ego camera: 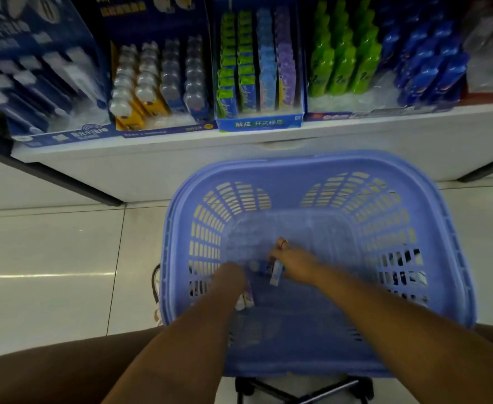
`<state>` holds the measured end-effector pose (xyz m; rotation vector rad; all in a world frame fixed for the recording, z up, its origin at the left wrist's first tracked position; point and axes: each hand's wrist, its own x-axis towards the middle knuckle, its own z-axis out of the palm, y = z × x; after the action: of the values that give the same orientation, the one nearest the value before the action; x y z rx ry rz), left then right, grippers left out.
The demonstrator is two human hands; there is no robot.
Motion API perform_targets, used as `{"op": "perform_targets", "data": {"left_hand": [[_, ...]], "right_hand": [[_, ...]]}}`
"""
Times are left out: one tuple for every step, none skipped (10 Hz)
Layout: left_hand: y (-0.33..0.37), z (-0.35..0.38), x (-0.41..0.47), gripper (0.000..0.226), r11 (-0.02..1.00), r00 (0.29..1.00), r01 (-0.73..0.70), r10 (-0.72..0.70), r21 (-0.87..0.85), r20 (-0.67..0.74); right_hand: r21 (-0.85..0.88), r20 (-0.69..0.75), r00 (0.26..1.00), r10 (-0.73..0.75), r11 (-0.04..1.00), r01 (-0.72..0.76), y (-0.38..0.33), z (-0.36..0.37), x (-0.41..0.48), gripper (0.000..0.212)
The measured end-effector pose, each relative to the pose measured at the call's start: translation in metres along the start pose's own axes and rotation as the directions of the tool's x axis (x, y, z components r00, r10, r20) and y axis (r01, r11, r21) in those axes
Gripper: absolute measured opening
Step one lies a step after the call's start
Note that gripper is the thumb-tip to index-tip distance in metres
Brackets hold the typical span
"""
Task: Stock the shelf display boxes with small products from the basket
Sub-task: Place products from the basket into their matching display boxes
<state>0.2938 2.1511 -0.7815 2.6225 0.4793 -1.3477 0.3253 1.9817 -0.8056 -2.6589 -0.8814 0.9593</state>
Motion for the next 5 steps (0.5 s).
{"op": "perform_targets", "data": {"left_hand": [[-0.004, 0.019, 0.015, 0.031, 0.995, 0.995, -0.096, 0.096, 0.029, -0.013], [0.001, 0.022, 0.018, 0.036, 0.992, 0.991, -0.126, 0.124, -0.028, -0.057], [0.004, 0.014, 0.013, 0.037, 0.988, 0.992, -0.123, 0.122, -0.093, -0.021], [0.007, 0.006, 0.011, 0.042, 0.955, 0.995, -0.093, 0.099, -0.280, 0.009], [0.021, -0.011, 0.004, 0.039, 0.776, 0.994, -0.029, 0.090, -0.630, 0.066]], "right_hand": [[0.107, -0.030, 0.998, 0.060, 0.993, -0.057, 0.006, 0.008, 0.003, 0.019], [0.194, 0.060, 0.991, 0.119, 0.972, -0.129, 0.014, 0.006, 0.003, 0.029], [0.211, 0.117, 0.978, 0.171, 0.958, -0.193, 0.024, -0.007, -0.005, 0.031], [0.382, 0.114, 0.968, 0.224, 0.890, -0.251, 0.036, -0.028, -0.016, 0.025], [0.637, 0.033, 0.964, 0.265, 0.737, -0.225, 0.046, -0.060, -0.027, 0.029]]}}
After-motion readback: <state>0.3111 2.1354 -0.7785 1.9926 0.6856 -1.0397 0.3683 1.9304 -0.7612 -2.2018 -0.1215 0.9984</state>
